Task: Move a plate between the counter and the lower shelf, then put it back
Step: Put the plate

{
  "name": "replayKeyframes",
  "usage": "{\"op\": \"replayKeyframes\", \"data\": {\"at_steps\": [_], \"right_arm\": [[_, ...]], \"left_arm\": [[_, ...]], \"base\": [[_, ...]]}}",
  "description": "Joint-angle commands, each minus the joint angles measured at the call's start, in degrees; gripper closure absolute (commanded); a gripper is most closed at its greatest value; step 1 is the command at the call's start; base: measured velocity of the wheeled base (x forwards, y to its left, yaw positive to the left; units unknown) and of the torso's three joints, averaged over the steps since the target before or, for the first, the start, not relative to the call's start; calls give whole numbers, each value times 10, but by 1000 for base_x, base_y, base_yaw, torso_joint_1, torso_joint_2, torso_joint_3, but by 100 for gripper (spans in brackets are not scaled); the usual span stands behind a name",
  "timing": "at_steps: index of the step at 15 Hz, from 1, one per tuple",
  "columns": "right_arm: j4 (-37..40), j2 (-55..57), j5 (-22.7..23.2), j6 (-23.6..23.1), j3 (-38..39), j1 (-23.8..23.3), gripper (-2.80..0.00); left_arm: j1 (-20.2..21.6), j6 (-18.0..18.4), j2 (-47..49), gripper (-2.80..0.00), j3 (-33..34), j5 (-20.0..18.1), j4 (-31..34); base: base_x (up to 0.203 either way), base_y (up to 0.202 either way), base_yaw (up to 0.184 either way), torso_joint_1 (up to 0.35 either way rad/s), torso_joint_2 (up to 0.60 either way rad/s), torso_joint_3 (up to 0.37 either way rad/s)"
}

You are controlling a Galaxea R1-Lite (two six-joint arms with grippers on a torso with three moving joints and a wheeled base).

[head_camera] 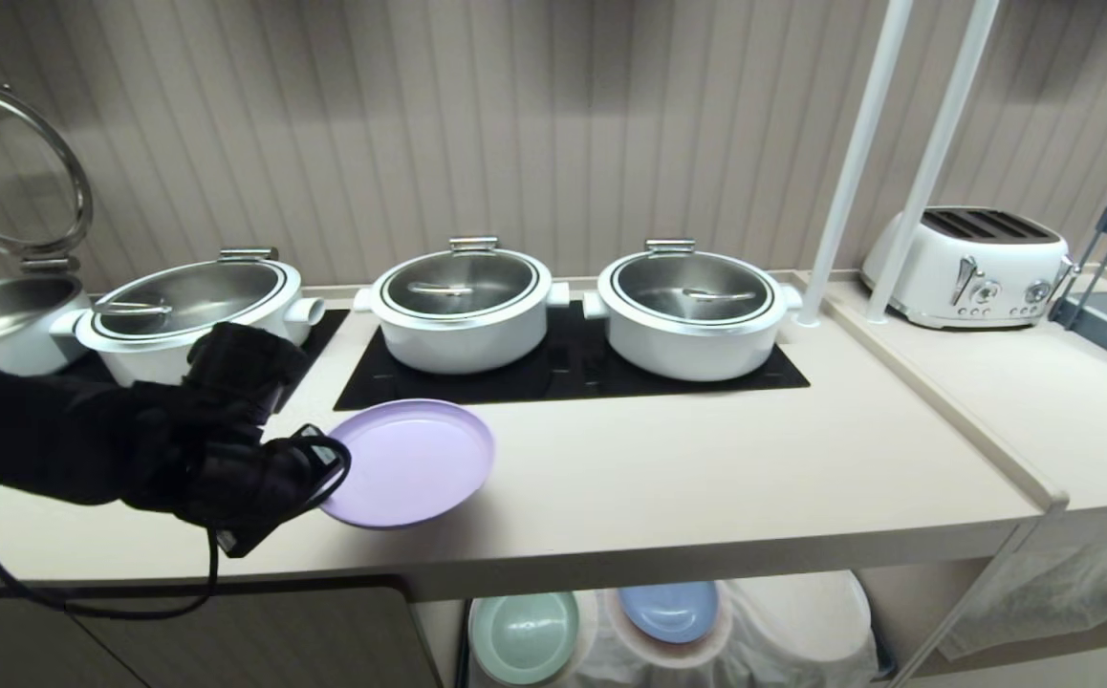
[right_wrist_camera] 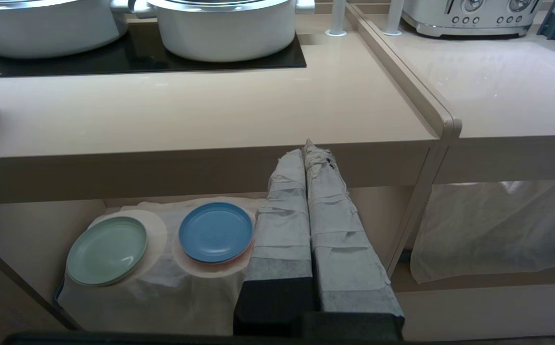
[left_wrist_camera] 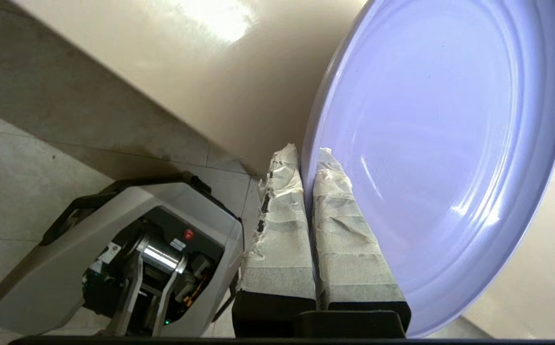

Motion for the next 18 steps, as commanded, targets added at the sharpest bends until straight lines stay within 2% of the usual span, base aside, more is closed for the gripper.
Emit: {"op": "replayKeyframes", "data": {"at_steps": [1,5,16,18], "right_arm": [[0,0,0,0,0,0,0],[0,0,0,-1,0,0,0],[0,0,0,0,0,0,0],[0,0,0,-1,0,0,0]], "left_arm": [[5,-2,67,0,-34,1,0],[5,-1,132,0,-84,2,0],[-25,-10,190,0,-123,8,-1],[-37,-21,196,0,-124,15,-9]], "base": [[0,0,0,0,0,0],[0,0,0,0,0,0],[0,0,0,0,0,0],[0,0,0,0,0,0]]}}
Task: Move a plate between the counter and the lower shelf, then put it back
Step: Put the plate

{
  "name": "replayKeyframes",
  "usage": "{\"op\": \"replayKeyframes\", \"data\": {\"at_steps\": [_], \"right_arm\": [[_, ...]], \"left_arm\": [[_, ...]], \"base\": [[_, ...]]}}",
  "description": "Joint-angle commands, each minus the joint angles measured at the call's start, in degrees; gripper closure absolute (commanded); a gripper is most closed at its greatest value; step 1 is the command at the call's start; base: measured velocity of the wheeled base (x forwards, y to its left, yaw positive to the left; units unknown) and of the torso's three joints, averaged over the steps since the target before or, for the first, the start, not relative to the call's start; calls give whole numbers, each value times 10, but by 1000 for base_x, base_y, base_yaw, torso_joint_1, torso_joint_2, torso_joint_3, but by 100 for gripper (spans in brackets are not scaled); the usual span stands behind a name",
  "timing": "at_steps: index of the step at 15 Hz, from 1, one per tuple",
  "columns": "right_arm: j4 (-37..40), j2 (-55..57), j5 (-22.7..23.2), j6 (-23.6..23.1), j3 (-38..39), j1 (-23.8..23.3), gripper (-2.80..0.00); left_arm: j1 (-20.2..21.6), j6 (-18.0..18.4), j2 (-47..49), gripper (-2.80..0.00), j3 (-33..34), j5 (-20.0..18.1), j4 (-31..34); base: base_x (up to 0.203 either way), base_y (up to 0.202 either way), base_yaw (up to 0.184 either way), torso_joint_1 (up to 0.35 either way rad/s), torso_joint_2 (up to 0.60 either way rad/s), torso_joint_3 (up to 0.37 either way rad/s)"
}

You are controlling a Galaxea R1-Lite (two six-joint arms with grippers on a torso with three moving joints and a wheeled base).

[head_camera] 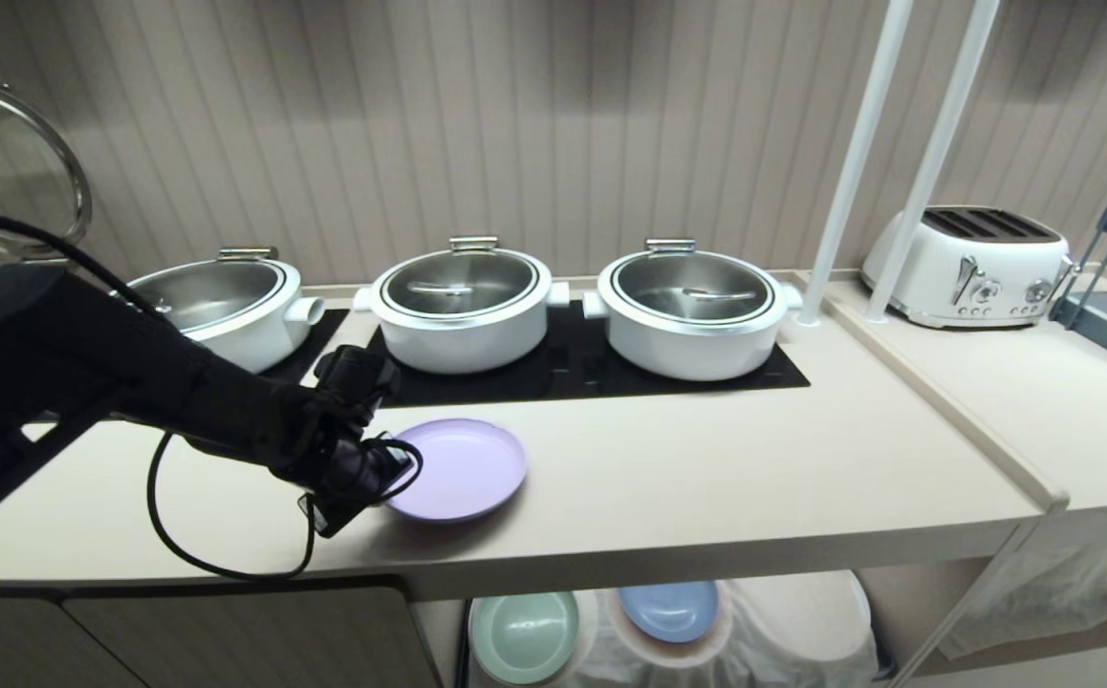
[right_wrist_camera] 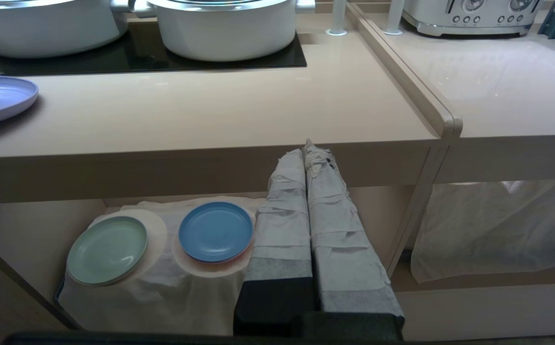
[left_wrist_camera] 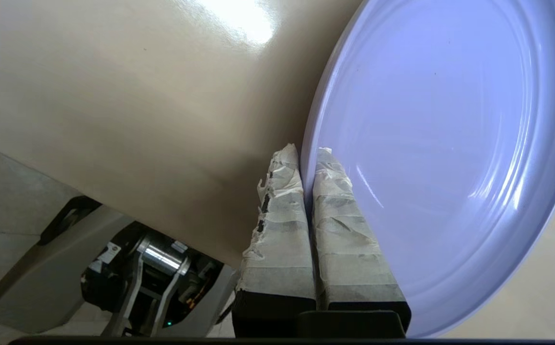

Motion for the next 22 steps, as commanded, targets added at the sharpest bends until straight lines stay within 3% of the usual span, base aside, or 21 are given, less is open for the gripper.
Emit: {"op": "replayKeyframes", "data": {"at_steps": [1,8,22], "right_arm": [[0,0,0,0,0,0,0],[0,0,0,0,0,0,0],[0,0,0,0,0,0,0]], "left_arm": [[-11,-13,9,0,0,2,-12],[-43,-18,22,0,-9,1,-22],[-46,-18,42,0,-28,1,-22]], "base": [[0,0,0,0,0,0],[0,0,0,0,0,0],[0,0,0,0,0,0]]}}
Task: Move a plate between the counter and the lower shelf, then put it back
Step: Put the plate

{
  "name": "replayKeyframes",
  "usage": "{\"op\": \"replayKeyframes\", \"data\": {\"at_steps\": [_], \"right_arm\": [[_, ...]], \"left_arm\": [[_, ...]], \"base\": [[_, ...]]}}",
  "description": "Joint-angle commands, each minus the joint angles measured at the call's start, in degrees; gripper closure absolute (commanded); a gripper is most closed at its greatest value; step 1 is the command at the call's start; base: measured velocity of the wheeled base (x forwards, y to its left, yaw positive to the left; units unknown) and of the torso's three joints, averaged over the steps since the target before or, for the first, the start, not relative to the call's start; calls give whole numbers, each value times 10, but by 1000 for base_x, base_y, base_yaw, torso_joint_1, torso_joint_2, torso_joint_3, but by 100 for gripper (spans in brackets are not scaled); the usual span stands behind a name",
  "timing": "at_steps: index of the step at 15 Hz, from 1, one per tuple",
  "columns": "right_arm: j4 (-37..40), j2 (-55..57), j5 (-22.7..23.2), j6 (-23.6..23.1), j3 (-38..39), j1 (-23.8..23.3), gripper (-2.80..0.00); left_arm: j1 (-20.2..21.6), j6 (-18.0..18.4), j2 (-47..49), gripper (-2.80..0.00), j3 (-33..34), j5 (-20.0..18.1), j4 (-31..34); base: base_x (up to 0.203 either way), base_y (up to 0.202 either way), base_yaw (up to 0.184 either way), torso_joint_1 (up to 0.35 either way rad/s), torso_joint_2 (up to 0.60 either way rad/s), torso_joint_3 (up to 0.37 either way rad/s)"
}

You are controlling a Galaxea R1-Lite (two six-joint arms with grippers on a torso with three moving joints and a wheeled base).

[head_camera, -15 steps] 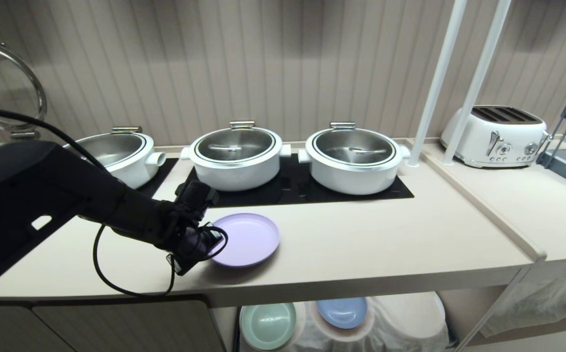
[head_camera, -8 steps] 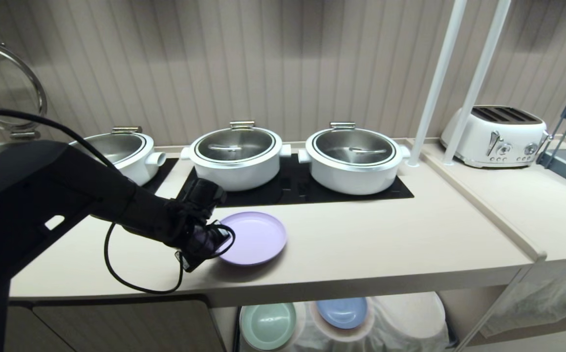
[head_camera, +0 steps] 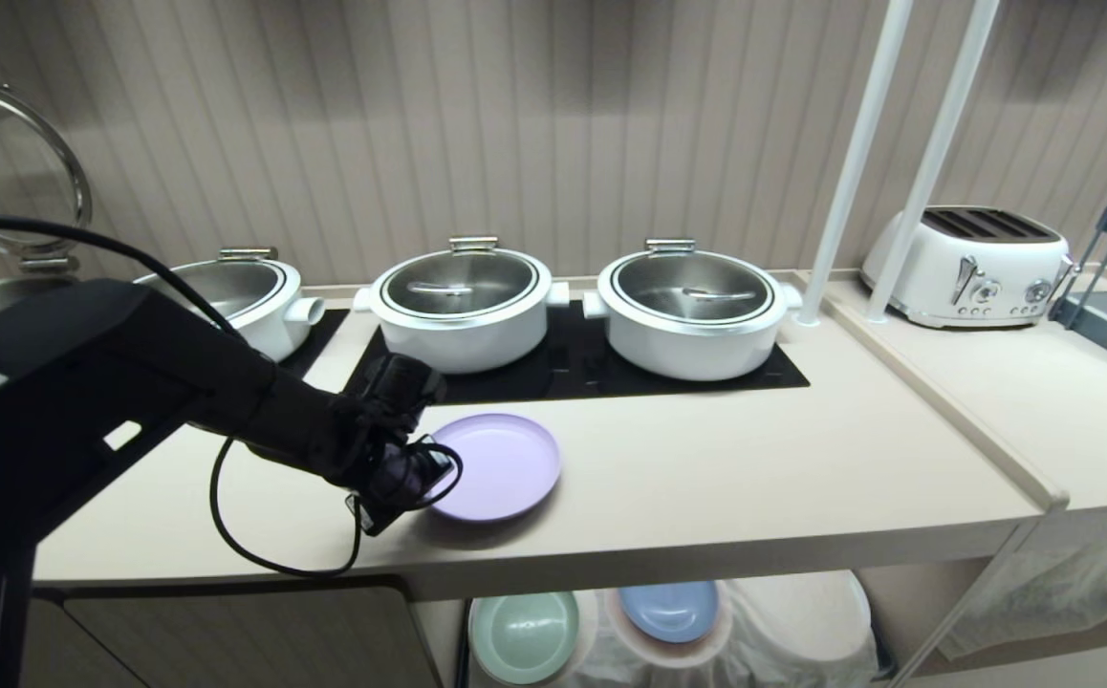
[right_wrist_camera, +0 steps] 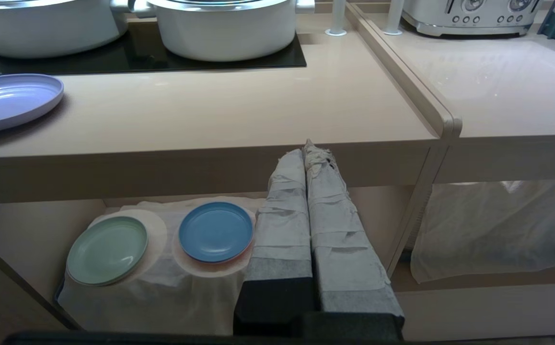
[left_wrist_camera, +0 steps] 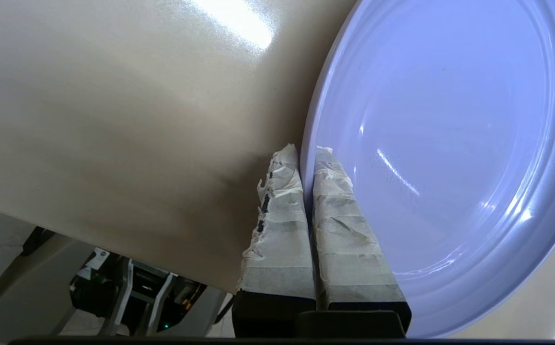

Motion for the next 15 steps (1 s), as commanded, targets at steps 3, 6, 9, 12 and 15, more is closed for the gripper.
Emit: {"op": "replayKeyframes", "data": {"at_steps": [3,6,9,12,15], "right_arm": [[0,0,0,-1,0,0,0],[0,0,0,0,0,0,0],[0,0,0,0,0,0,0],[0,0,0,0,0,0,0],[0,0,0,0,0,0,0]], "left_arm": [[0,-3,-1,-280,0,-1,1],[2,-3,-2,-280,0,1,1],[2,-1,-6,-280,-1,2,1],[4,2,-18,-280,-1,3,1],[4,5,-28,-280,0,4,1]], "base": [[0,0,0,0,0,0],[0,0,0,0,0,0],[0,0,0,0,0,0],[0,0,0,0,0,0],[0,0,0,0,0,0]]}}
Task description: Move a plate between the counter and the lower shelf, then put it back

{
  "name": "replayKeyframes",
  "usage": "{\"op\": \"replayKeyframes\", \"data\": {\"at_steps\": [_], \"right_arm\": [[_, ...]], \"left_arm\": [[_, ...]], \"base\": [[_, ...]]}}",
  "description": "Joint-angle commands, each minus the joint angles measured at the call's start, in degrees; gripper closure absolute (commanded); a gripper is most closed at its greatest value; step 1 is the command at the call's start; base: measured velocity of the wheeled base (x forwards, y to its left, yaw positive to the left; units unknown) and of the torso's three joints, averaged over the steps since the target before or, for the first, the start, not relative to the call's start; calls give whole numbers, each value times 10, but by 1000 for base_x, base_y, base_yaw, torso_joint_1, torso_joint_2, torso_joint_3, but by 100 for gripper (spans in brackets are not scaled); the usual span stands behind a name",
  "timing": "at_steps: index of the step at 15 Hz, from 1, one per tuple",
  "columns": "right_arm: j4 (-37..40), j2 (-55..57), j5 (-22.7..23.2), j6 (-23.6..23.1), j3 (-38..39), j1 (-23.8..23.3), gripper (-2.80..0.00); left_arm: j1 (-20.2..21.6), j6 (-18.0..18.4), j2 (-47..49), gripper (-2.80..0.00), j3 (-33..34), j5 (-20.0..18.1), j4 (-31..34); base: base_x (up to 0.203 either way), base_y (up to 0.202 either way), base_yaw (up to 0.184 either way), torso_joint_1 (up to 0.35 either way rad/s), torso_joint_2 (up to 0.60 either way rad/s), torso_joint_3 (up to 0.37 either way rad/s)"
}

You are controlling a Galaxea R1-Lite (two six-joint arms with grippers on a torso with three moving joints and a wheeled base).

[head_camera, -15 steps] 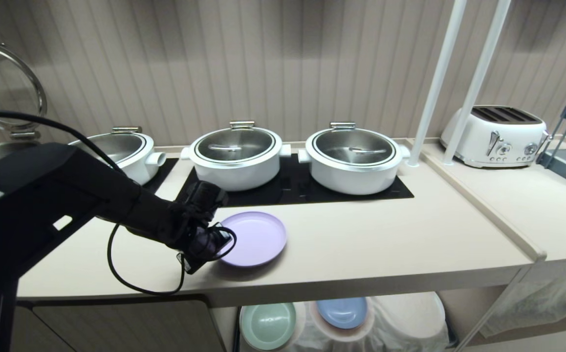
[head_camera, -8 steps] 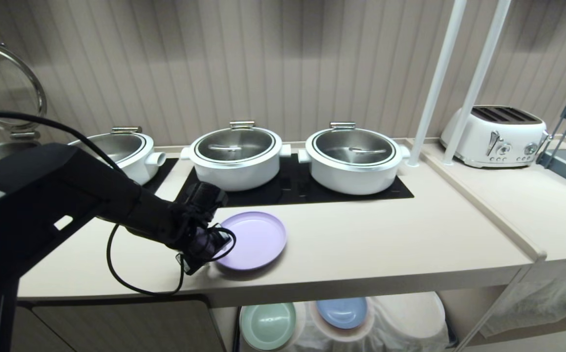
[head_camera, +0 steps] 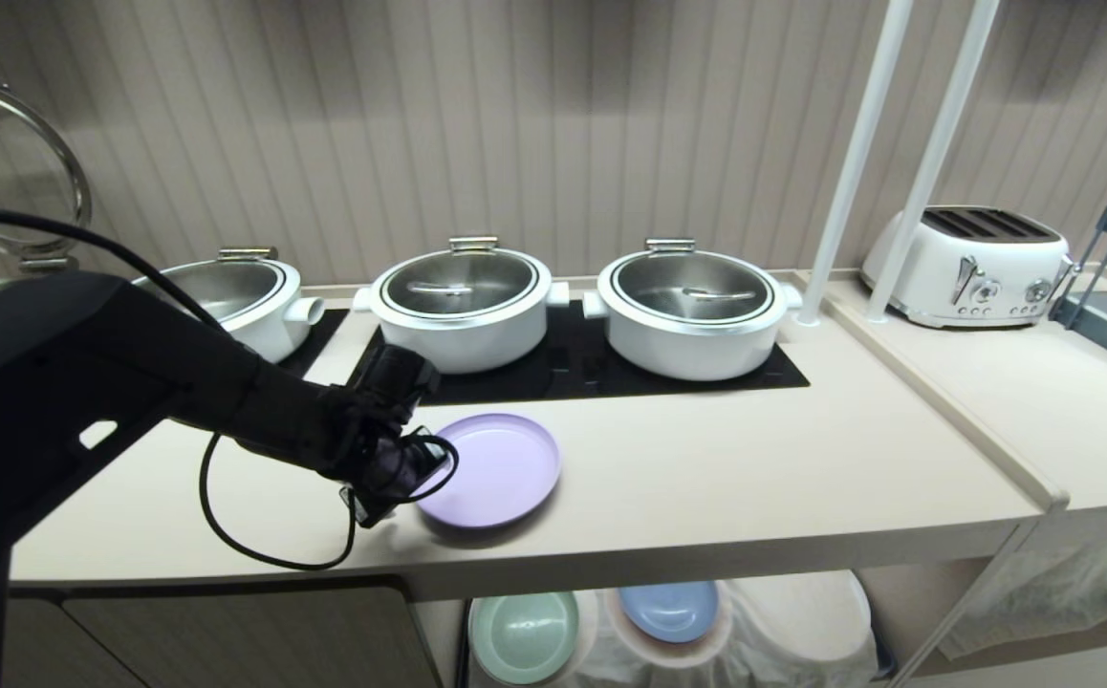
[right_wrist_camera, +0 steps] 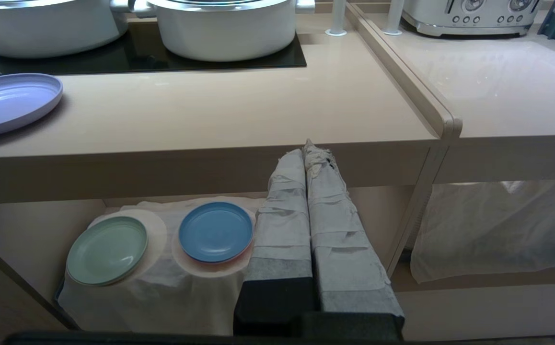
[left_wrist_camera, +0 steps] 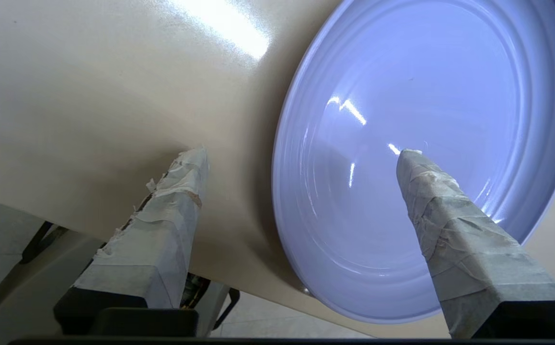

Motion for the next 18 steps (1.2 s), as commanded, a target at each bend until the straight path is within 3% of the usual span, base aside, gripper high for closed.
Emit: {"op": "replayKeyframes", "data": {"at_steps": [1,8,16,17,18], "right_arm": [[0,0,0,0,0,0,0],[0,0,0,0,0,0,0],[0,0,0,0,0,0,0],[0,0,0,0,0,0,0],[0,0,0,0,0,0,0]], "left_arm": [[0,-3,-14,-280,3,1,1],[-1,3,-70,-280,40,14,6],[-2,11,-120,-280,79,58,6],[-2,12,-125,0,79,61,6],[-5,11,-131,0,79,67,6]], "base": [[0,0,0,0,0,0],[0,0,0,0,0,0],[0,0,0,0,0,0],[0,0,0,0,0,0],[0,0,0,0,0,0]]}}
